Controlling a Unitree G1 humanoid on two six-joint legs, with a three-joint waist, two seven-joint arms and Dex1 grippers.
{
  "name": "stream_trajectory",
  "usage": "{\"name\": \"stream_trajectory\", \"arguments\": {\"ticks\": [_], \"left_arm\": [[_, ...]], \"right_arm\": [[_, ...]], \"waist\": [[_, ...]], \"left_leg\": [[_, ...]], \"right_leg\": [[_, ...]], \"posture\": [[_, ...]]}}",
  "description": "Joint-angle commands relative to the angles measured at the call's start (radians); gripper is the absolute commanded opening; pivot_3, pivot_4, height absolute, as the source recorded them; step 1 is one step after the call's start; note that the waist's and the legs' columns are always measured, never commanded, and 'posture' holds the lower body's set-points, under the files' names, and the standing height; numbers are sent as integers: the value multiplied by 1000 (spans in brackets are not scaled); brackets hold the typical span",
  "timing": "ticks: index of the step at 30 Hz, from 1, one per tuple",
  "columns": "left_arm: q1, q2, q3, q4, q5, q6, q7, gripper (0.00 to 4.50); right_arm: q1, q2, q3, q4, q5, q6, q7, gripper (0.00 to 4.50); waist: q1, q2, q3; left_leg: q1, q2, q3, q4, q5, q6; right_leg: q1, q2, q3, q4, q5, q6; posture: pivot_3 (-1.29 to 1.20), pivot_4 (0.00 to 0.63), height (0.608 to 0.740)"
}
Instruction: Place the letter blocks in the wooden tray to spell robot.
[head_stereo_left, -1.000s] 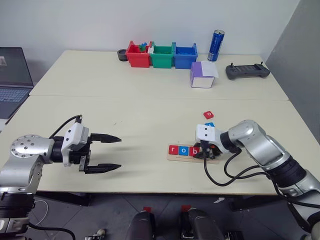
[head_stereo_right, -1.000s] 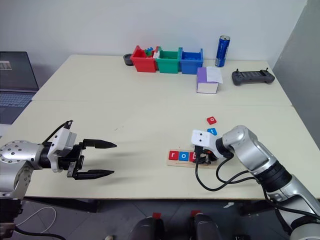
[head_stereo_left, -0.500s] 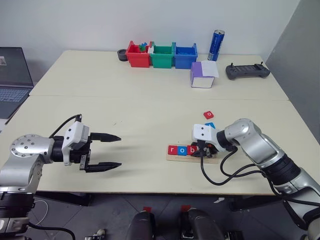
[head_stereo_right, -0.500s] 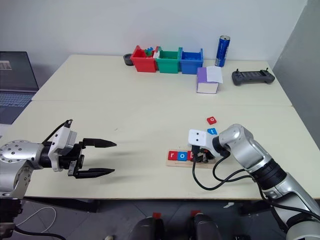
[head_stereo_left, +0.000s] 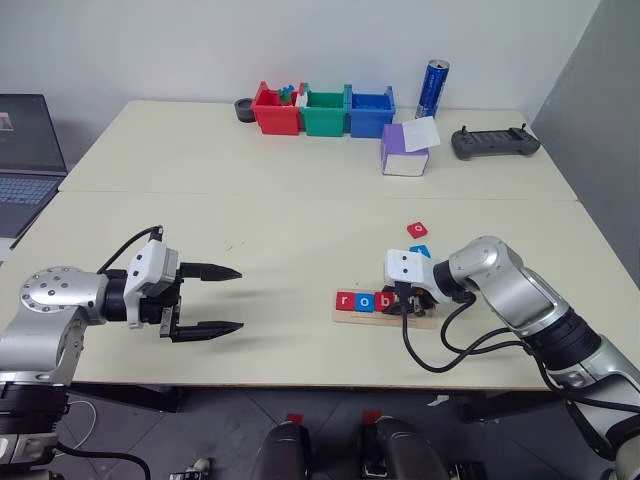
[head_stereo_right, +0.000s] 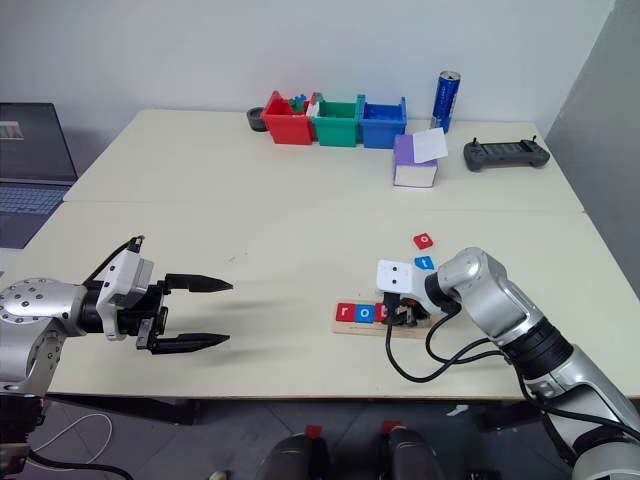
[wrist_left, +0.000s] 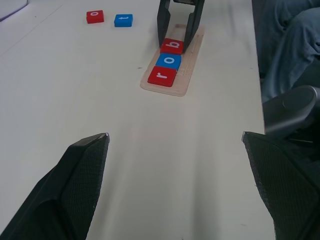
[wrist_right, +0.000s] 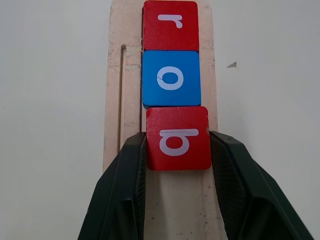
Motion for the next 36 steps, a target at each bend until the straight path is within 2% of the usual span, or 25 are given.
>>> {"name": "stream_trajectory", "arguments": {"ticks": [1, 33, 34, 36], "left_arm": [[-13, 18, 25, -32, -6, 2, 2, 4500], [-12, 21, 33, -25, 4, -6, 9, 4500], [-12, 22, 33, -24, 5, -6, 8, 4500], [-12, 22, 34, -22, 6, -7, 8, 4500]], "right_arm": [[-18, -3, -4, -31, 19, 8, 32, 1468], [-24, 27, -5, -43, 7, 64, 15, 1468], [-23, 28, -5, -45, 9, 65, 16, 2216], [-22, 28, -4, -49, 12, 67, 18, 2812]], "waist": [[0, 0, 0], [0, 0, 0], [0, 0, 0], [0, 0, 0]], "left_leg": [[0, 0, 0, 0, 0, 0], [0, 0, 0, 0, 0, 0], [0, 0, 0, 0, 0, 0], [0, 0, 0, 0, 0, 0]], "right_leg": [[0, 0, 0, 0, 0, 0], [0, 0, 0, 0, 0, 0], [0, 0, 0, 0, 0, 0], [0, 0, 0, 0, 0, 0]], "posture": [[0, 150, 740], [0, 150, 740], [0, 150, 740], [0, 150, 740]]}}
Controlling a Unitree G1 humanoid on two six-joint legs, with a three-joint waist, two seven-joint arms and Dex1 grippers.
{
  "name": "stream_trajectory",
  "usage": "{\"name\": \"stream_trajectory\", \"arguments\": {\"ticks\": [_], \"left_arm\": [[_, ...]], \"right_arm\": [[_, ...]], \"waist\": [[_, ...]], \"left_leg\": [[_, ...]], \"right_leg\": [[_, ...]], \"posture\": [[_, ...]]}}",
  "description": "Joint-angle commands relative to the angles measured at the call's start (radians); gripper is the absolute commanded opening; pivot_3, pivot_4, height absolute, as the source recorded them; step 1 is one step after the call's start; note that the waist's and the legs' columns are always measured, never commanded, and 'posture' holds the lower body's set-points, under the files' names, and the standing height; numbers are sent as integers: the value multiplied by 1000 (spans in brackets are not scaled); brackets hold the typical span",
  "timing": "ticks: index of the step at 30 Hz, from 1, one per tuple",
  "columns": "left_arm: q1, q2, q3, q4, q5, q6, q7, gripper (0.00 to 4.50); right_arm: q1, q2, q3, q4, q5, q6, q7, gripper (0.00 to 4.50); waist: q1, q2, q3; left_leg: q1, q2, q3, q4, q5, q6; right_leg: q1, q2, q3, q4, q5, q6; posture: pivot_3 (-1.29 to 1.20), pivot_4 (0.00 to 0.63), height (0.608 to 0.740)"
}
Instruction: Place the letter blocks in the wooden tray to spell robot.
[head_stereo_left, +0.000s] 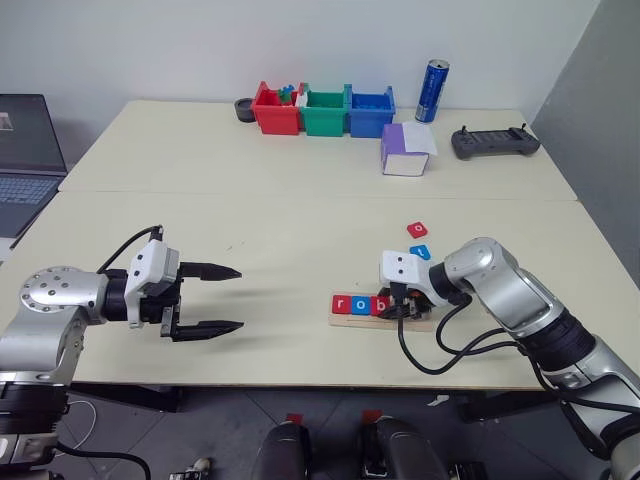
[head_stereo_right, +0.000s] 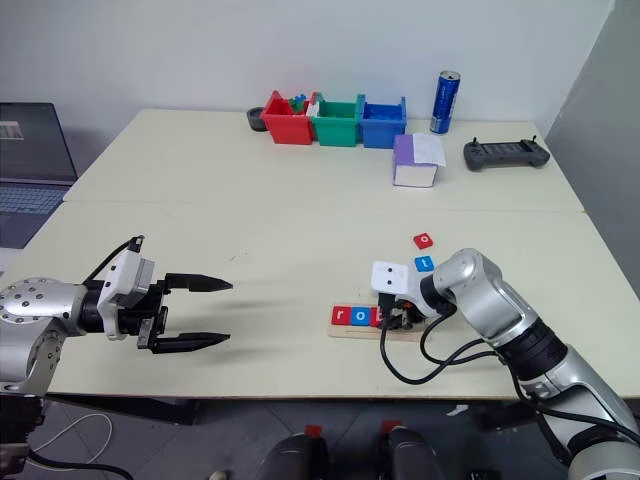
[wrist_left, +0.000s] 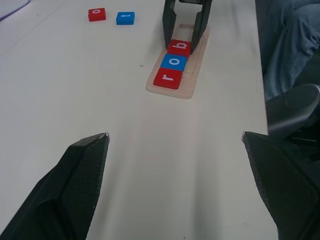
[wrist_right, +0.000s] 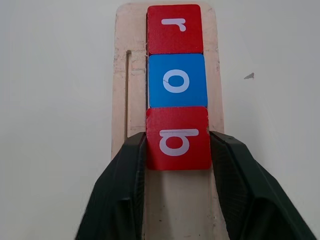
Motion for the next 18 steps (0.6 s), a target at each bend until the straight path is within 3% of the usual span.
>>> {"name": "stream_trajectory", "arguments": {"ticks": [1, 5, 9, 14, 18], "left_arm": [[-13, 22, 33, -21, -3, -6, 3, 4500], [-15, 23, 33, -17, -2, -7, 1, 4500], [-18, 23, 32, -14, -2, -9, -2, 4500], [-17, 26, 37, -11, -5, -11, -8, 4500], [-17, 22, 35, -7, -4, -14, -6, 4500]], "right_arm": [[-20, 0, -3, -27, 13, 1, 7, 3184], [-28, -3, -23, -48, 30, 16, 12, 4476], [-46, -46, -101, -102, 82, 45, 30, 4476], [-9, -129, -314, -127, 201, 72, 5, 4476], [7, -79, -458, 102, 150, 30, -247, 4476]], "waist": [[0, 0, 0], [0, 0, 0], [0, 0, 0], [3, 0, 0], [3, -1, -1]], "left_leg": [[0, 0, 0, 0, 0, 0], [0, 0, 0, 0, 0, 0], [0, 0, 0, 0, 0, 0], [0, 0, 0, 0, 0, 0], [0, 0, 0, 0, 0, 0]], "right_leg": [[0, 0, 0, 0, 0, 0], [0, 0, 0, 0, 0, 0], [0, 0, 0, 0, 0, 0], [0, 0, 0, -1, 0, 0], [0, 0, 0, -1, 0, 0]], "posture": [[0, 150, 740], [0, 150, 740], [0, 150, 740], [0, 150, 740], [0, 150, 740]]}}
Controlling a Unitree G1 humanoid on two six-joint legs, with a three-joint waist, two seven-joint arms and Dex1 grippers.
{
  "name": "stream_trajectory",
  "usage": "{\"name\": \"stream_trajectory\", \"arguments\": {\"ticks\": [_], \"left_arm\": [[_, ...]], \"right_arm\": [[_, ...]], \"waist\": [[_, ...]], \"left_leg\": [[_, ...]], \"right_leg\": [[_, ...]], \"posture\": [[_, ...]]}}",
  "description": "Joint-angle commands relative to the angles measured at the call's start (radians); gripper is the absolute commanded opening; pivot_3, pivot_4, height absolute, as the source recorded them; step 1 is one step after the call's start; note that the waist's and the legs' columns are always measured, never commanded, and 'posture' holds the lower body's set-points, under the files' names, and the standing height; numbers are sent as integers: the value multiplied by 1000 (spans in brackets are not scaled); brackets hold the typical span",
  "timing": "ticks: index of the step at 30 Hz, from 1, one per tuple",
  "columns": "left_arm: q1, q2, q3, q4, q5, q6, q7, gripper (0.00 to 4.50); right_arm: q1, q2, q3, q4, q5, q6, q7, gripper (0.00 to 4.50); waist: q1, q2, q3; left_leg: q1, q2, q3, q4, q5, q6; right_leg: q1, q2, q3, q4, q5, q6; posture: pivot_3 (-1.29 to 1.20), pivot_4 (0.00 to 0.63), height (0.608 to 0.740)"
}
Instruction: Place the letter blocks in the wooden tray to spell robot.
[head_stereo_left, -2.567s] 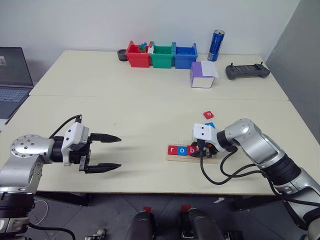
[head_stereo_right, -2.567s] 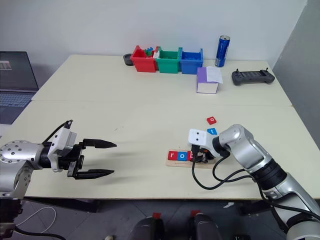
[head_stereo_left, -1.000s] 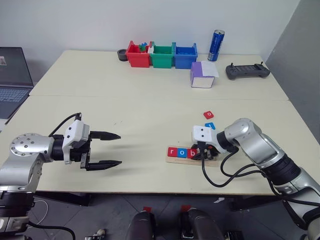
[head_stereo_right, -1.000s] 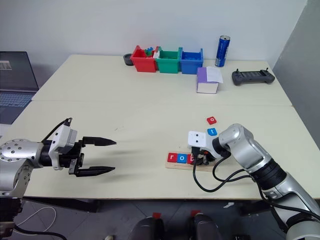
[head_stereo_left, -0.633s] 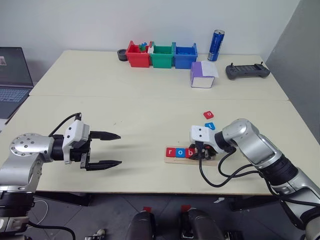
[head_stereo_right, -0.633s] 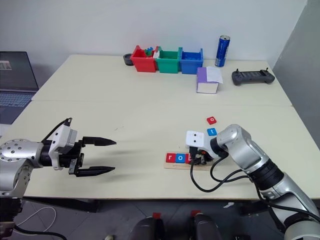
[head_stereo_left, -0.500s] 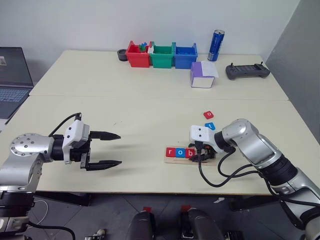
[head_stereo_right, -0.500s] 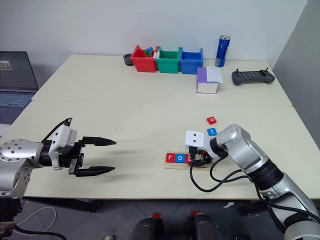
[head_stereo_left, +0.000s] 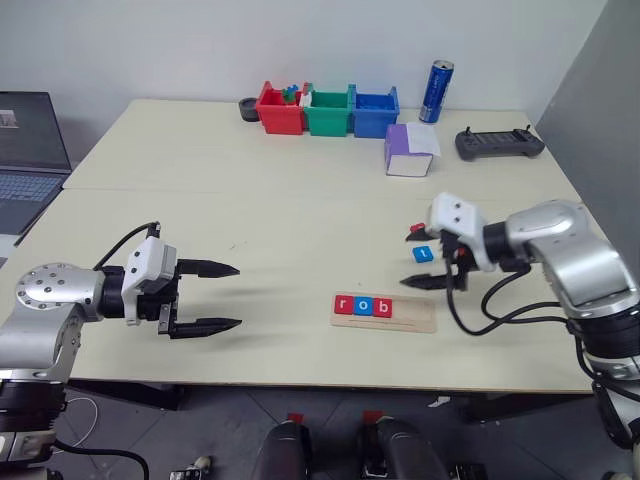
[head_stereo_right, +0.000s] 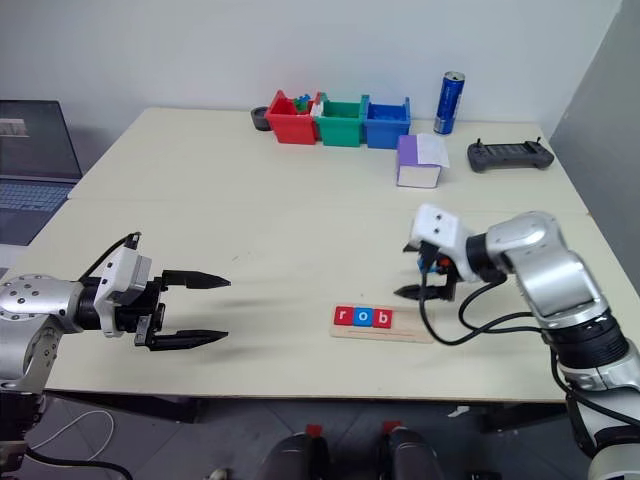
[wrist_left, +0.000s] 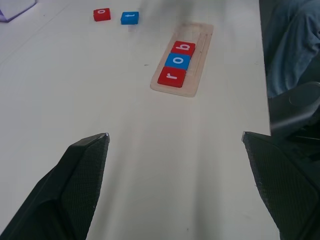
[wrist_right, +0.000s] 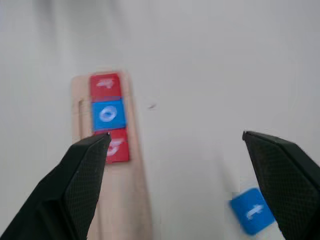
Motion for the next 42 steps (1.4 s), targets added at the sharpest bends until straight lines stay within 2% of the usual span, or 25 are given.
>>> {"name": "stream_trajectory", "arguments": {"ticks": [1, 3, 6, 8, 13, 24, 32, 35, 42], "left_arm": [[-7, 11, 29, -11, -5, -12, -2, 4500], [-7, 9, 27, -10, -5, -13, -1, 4500], [-17, 3, 19, -5, -2, -15, 0, 4500], [-20, 1, 17, -4, -2, -16, 0, 4500], [-30, 1, 18, 0, -1, -20, -1, 4500], [6, -5, 28, -27, -5, -23, 14, 4500], [5, -4, 29, -27, -4, -25, 19, 4500], [-7, -4, 25, -20, -2, -25, 18, 4500], [-38, -7, 8, 12, 6, -30, 1, 4500]], "right_arm": [[5, 47, -78, 137, -33, -19, -184, 4476], [-20, 91, -64, 202, -59, -13, -262, 4476], [-108, 213, -76, 409, -97, -11, -445, 4476], [-139, 247, -89, 485, -97, -32, -489, 4476], [-222, 313, -121, 662, -93, -90, -600, 4476], [-255, 377, -122, 752, -83, -118, -620, 4476], [-292, 402, -118, 901, -94, -156, -627, 4476], [-297, 409, -116, 923, -100, -168, -643, 3902], [-282, 402, -130, 808, -84, -113, -656, 1453]], "waist": [[-1, 0, 0], [-7, 0, 0], [-23, 1, 0], [-27, 1, 0], [-28, 1, 0], [-31, 1, 0], [-31, 1, 0], [-32, 1, 0], [-31, 1, 1]], "left_leg": [[0, 0, 0, 0, 0, 0], [0, 0, 1, 0, 0, 0], [1, 1, 1, -1, 1, -2], [1, 1, 1, -1, 4, -7], [0, 0, 0, -1, 4, -7], [0, 0, 1, -2, 4, -7], [0, 0, 1, -2, 4, -7], [0, 0, 1, -2, 4, -7], [0, 0, 1, -2, 4, -7]], "right_leg": [[0, 0, 0, 0, 0, 0], [-1, 0, 0, 1, 0, 0], [-1, 1, 1, 2, 0, 0], [-1, 1, 1, 3, 0, 0], [-1, 0, 1, 1, 0, 0], [-1, 0, 1, 2, 0, 0], [-1, 0, 1, 2, 0, 0], [-1, 0, 1, 2, 0, 0], [-1, 0, 1, 2, 0, 0]], "posture": [[0, 150, 740], [0, 150, 740], [0, 150, 740], [0, 150, 740], [0, 150, 740], [0, 150, 740], [0, 150, 740], [0, 150, 740], [0, 150, 740]]}}
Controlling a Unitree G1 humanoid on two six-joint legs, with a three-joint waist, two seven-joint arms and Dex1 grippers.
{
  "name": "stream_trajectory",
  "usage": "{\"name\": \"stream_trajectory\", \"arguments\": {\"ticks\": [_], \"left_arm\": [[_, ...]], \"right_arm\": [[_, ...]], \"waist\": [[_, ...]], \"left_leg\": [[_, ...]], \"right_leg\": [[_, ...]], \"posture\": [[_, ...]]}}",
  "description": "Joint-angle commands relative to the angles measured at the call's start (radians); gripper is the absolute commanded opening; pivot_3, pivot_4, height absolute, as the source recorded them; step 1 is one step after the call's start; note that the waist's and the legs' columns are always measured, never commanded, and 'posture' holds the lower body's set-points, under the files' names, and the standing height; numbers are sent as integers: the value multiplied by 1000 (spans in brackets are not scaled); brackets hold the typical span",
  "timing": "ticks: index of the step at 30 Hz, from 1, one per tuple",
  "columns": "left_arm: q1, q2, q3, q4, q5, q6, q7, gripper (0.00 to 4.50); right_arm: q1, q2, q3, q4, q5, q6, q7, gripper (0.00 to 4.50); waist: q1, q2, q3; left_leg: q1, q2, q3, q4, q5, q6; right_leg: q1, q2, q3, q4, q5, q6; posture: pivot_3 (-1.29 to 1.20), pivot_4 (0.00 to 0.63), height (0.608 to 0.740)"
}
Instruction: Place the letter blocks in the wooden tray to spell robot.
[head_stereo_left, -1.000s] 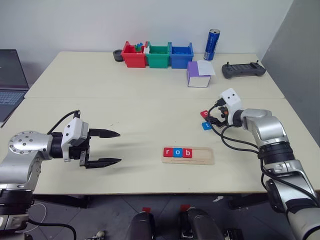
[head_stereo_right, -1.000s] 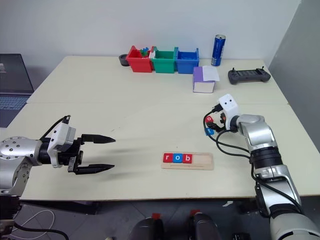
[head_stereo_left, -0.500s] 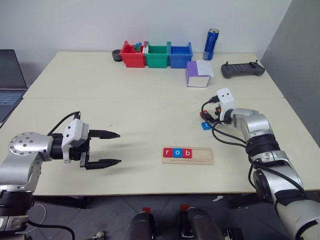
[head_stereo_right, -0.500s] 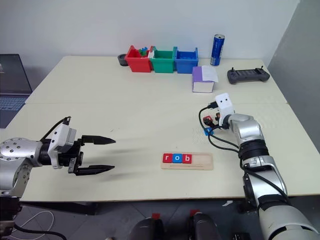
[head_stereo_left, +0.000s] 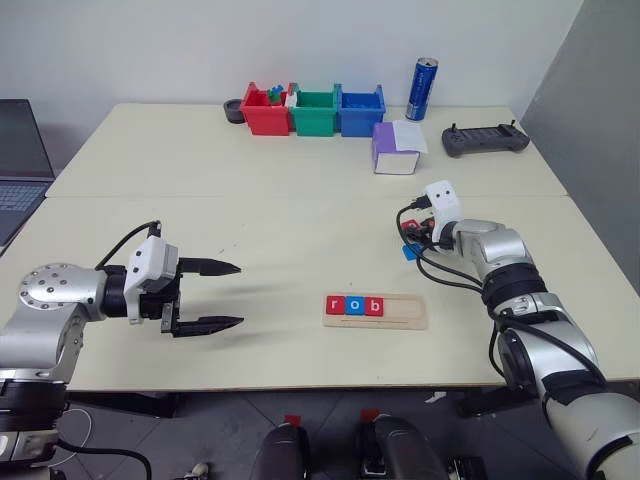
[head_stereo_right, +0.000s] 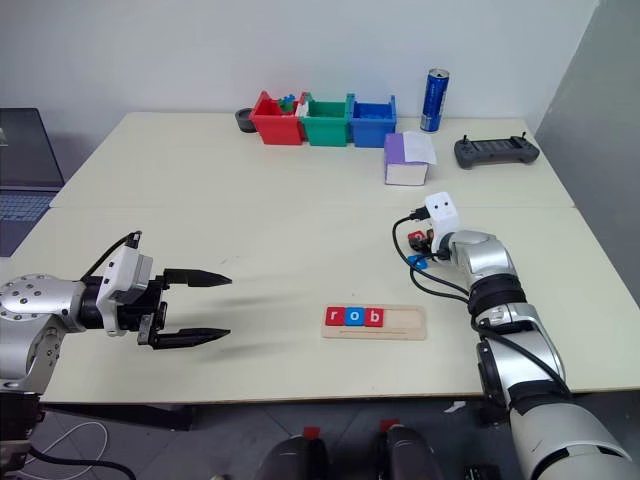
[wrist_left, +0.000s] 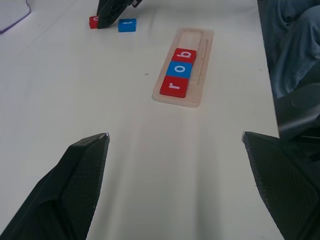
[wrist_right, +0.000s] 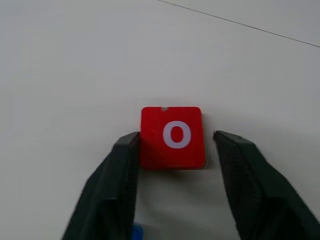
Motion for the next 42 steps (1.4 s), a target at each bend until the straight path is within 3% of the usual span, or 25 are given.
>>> {"name": "stream_trajectory", "arguments": {"ticks": [1, 3, 9, 15, 21, 27, 32, 36, 39, 42], "left_arm": [[-33, 0, 4, 19, 7, -21, -12, 4500], [-50, -5, -7, 35, 13, -27, -19, 4500], [-144, -31, -53, 116, 36, -43, -59, 4500], [-218, -71, -98, 209, 65, -78, -101, 4500], [-269, -101, -123, 262, 85, -97, -130, 4500], [-291, -104, -118, 282, 91, -103, -144, 4500], [-290, -99, -112, 284, 89, -108, -147, 4500], [-288, -93, -105, 296, 93, -122, -143, 4500], [-286, -93, -97, 294, 91, -134, -137, 4500], [-274, -91, -89, 279, 86, -144, -138, 4500]], "right_arm": [[5, -17, -26, -130, 19, 52, -12, 1449], [28, -25, -36, -214, 26, 98, -20, 1450], [265, -90, -128, -890, 53, 499, -104, 1450], [493, -84, -241, -1331, 54, 855, -175, 1450], [698, 26, -233, -1561, 62, 1003, -220, 1450], [769, 126, -253, -1518, 36, 932, -278, 1450], [773, 136, -268, -1491, 43, 882, -291, 3084], [762, 65, -279, -1470, 73, 856, -244, 4481], [739, -107, -316, -1438, 157, 793, -91, 4481], [767, -296, -322, -1382, 246, 560, 141, 4481]], "waist": [[0, 0, 0], [1, 0, 0], [16, 0, 0], [26, 0, 0], [23, 0, 0], [24, -1, -1], [25, -2, -1], [25, -2, -1], [26, -2, -1], [27, -1, -1]], "left_leg": [[0, 0, 0, 0, 0, 0], [0, 0, 0, 0, 0, 0], [-2, 0, -1, -1, 0, 0], [-2, 0, -1, 0, -2, 4], [-2, 0, -3, -1, -3, 4], [-2, 0, -3, 0, -3, 4], [-2, 0, -3, 0, -3, 4], [-2, 0, -3, 0, -3, 4], [-3, 0, -3, 1, -3, 4], [-3, -1, -3, 1, -4, 6]], "right_leg": [[0, 0, 0, 0, 0, 0], [0, 0, 0, 0, 0, 0], [-1, 0, 0, -1, 0, 0], [-1, 0, -1, -1, 0, 0], [-2, 2, -2, -1, 0, 0], [-1, 1, -2, -1, 0, 1], [-1, 1, -2, -2, 0, 1], [-1, 1, -2, -2, 0, 1], [-1, 1, -2, -2, 0, 1], [-1, 1, -2, -3, 0, 1]], "posture": [[0, 150, 740], [0, 150, 740], [0, 150, 740], [0, 150, 740], [0, 150, 740], [0, 150, 740], [0, 150, 740], [0, 150, 740], [0, 150, 740], [0, 150, 740]]}}
